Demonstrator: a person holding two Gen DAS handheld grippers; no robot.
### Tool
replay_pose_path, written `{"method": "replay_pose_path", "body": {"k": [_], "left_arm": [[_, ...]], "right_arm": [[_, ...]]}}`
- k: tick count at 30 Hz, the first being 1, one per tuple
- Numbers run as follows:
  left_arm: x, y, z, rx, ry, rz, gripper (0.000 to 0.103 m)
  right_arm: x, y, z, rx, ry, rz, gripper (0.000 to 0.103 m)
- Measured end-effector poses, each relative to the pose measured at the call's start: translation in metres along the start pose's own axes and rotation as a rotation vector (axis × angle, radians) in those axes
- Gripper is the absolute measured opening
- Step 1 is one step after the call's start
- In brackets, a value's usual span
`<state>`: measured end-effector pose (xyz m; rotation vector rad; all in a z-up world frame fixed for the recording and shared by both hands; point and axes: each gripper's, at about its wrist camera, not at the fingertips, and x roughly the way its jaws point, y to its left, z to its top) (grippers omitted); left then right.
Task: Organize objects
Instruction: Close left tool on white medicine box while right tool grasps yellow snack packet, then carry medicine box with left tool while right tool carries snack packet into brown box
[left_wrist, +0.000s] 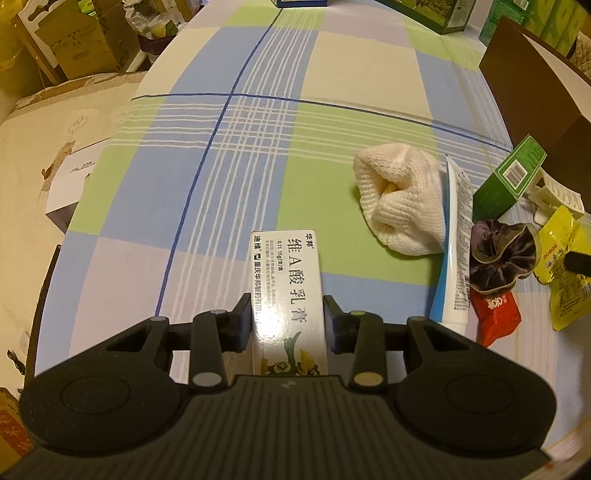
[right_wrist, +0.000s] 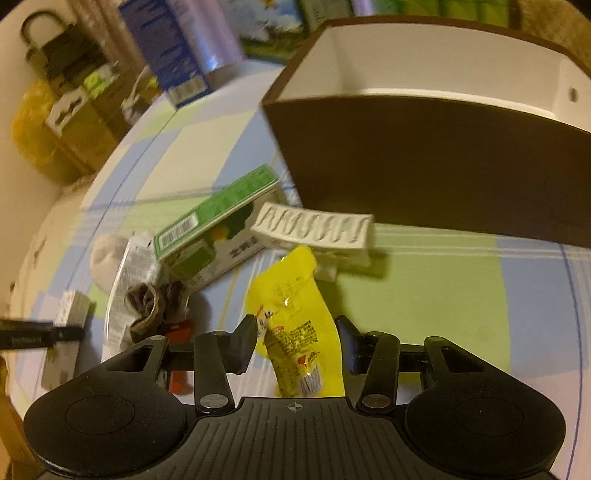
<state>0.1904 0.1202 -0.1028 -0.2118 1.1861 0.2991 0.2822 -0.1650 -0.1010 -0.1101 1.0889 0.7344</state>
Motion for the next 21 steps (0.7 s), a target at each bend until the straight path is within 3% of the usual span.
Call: {"method": "replay_pose_path", "body": {"k": [5,6,10,12,21], "left_arm": [[0.000,0.003,-0.001,-0.016,0.004,0.000,0.034],[0.001,0.004,-0.002,-0.019,0.004,0.001,0.034],[0.001,0.007,-0.002,-0.027,0.005,0.003,0.034],[0.002,0.007,-0.002,-0.030,0.006,0.004,0.034],[-0.004,0.004,-0.001,-0.025,-0.008,-0.001,0.034]], "right_arm": [[0.017,0.009,-0.008,-0.084,0.095,0.039,0.043],[0.017,0.013,-0.011,-0.117,0.080,0.031,0.033],[0.014,0.016,-0.012,-0.112,0.044,0.048,0.027],[0.010,0.016,-0.011,-0.116,0.024,0.061,0.017],[-0.005,0.019,-0.005,-0.097,-0.027,0.069,0.017]]}}
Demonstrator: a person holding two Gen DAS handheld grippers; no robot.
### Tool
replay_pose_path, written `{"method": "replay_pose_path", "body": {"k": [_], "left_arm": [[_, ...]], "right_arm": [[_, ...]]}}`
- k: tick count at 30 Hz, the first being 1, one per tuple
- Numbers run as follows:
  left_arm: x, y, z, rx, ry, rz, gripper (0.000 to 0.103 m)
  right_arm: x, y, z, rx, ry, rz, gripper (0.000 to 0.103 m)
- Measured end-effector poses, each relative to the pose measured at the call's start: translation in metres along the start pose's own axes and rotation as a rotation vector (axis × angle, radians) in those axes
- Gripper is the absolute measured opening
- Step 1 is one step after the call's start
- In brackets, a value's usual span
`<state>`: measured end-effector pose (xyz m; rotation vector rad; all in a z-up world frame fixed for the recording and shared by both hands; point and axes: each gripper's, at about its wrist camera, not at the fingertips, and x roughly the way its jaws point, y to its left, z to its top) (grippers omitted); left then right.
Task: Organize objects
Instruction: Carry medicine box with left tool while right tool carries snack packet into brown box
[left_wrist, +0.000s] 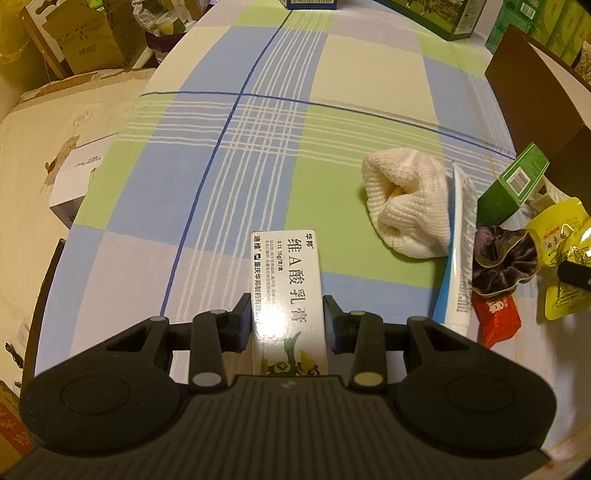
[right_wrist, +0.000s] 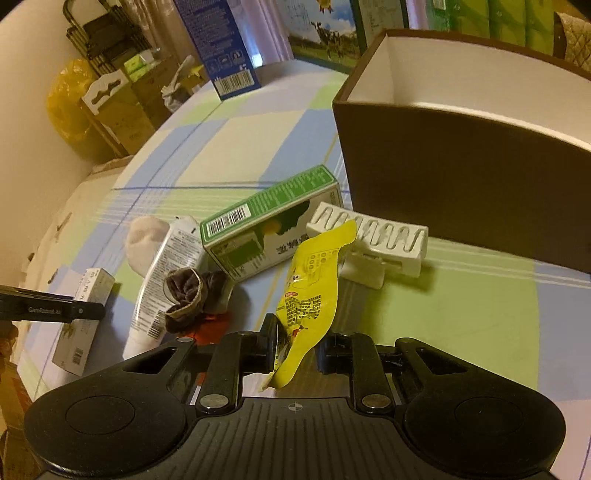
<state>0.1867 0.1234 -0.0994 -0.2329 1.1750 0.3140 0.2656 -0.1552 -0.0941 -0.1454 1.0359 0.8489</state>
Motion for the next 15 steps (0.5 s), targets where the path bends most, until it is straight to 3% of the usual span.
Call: {"method": "replay_pose_path", "body": {"k": [15], "left_arm": [[-0.034,-0.033,0.009,0.054,-0.066,-0.052,0.034]], "right_arm": [[-0.053,-0.005,-0.001,0.020,-0.097,0.015,0.017]]}}
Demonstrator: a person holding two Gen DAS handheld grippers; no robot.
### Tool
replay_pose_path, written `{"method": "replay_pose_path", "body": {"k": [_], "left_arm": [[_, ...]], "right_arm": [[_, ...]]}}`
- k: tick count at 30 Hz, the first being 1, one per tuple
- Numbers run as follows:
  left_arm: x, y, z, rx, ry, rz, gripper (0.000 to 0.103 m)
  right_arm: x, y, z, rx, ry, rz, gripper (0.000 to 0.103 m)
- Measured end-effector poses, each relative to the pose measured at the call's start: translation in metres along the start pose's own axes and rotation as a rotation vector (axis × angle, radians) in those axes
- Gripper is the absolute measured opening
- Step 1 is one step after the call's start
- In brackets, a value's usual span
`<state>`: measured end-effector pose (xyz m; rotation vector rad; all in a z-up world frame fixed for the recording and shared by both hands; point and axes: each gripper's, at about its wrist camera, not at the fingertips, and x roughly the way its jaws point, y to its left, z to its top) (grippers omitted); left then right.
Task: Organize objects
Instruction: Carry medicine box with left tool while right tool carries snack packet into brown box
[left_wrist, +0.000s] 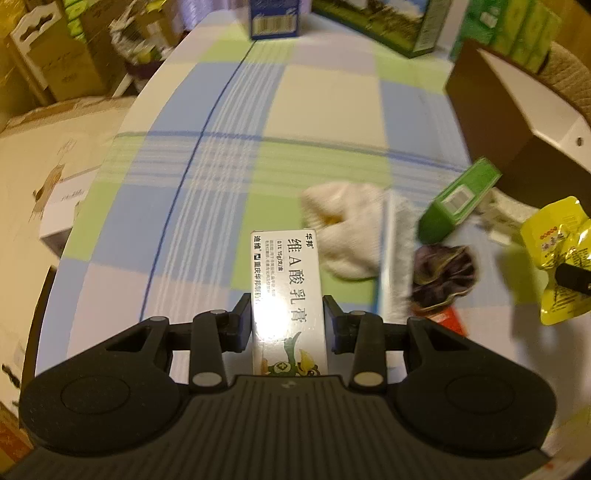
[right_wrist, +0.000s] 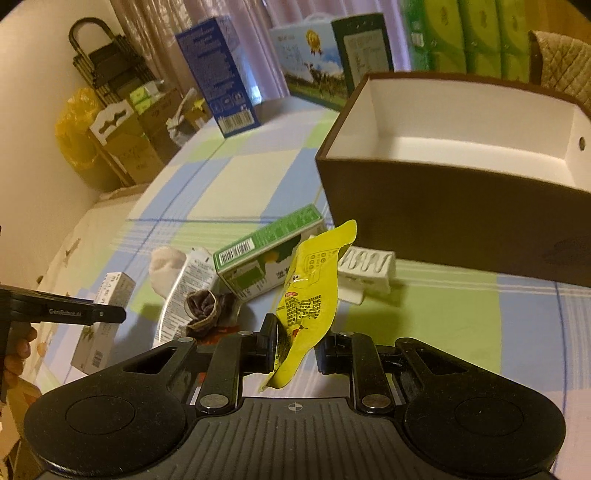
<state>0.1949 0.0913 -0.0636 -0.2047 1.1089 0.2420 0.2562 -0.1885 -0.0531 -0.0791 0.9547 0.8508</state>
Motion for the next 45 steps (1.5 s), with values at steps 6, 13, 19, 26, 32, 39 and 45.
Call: {"method": "replay_pose_path", "body": {"k": [6,13,19,26,32,39,45], "left_arm": [[-0.021,-0.037,0.016,0.058,-0.058,-0.054,0.034],[-0.041,-0.092,0.040,0.141,-0.121,-0.136,0.034],[-0.053,-0.146,0.066,0.207,-0.175,-0.201,0.034],[-0.055,-0.202,0.101,0.246,-0.224,-0.246,0.034],[-0.048,-0.241,0.135,0.258,-0.253,-0.255,0.034],[-0.028,-0.276,0.168,0.262,-0.253,-0.235,0.034],[0.005,-0.297,0.192,0.268,-0.210,-0.197,0.034]], "right_arm": [[-0.026,-0.009,0.006,0.011,-0.062,0.001,0.017],[-0.057,-0.028,0.018,0.024,-0.145,-0.002,0.017],[-0.079,-0.055,0.033,0.045,-0.205,-0.018,0.017],[-0.097,-0.101,0.061,0.070,-0.261,-0.070,0.017],[-0.105,-0.145,0.088,0.088,-0.295,-0.114,0.017],[-0.094,-0.184,0.111,0.077,-0.279,-0.174,0.017],[-0.066,-0.211,0.122,0.092,-0.225,-0.206,0.017]]}}
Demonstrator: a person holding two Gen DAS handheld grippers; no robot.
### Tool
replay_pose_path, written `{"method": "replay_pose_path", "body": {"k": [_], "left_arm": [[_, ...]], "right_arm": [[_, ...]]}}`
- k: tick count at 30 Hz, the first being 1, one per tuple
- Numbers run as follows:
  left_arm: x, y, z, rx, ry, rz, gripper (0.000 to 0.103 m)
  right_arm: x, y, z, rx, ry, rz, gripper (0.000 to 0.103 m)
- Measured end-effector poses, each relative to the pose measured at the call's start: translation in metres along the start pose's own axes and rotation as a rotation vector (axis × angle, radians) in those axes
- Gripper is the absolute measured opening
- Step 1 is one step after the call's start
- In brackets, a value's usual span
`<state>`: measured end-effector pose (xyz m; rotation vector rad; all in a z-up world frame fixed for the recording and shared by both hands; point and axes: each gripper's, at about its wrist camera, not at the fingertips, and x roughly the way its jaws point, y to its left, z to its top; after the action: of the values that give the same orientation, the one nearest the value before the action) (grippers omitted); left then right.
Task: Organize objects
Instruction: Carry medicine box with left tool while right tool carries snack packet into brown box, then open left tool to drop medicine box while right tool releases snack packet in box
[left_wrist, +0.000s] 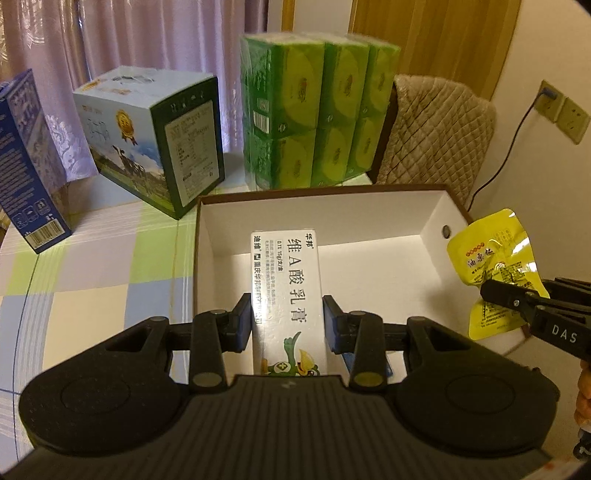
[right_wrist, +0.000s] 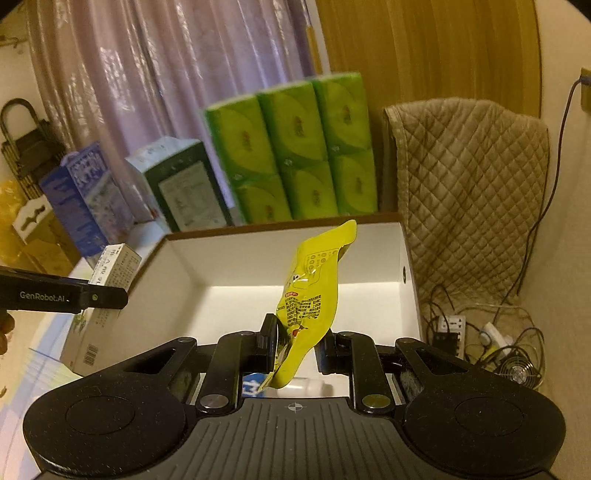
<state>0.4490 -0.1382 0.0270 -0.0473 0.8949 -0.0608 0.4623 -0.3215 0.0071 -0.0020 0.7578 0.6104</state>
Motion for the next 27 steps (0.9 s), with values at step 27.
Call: {"method": "replay_pose_path", "body": {"k": [27], "left_arm": [[0.153,-0.027,0.034,-0.002,0.198,0.020,0.034]], "right_arm": [[0.141,-0.036,0.022,0.129,0.243,0.102,0.017]]}}
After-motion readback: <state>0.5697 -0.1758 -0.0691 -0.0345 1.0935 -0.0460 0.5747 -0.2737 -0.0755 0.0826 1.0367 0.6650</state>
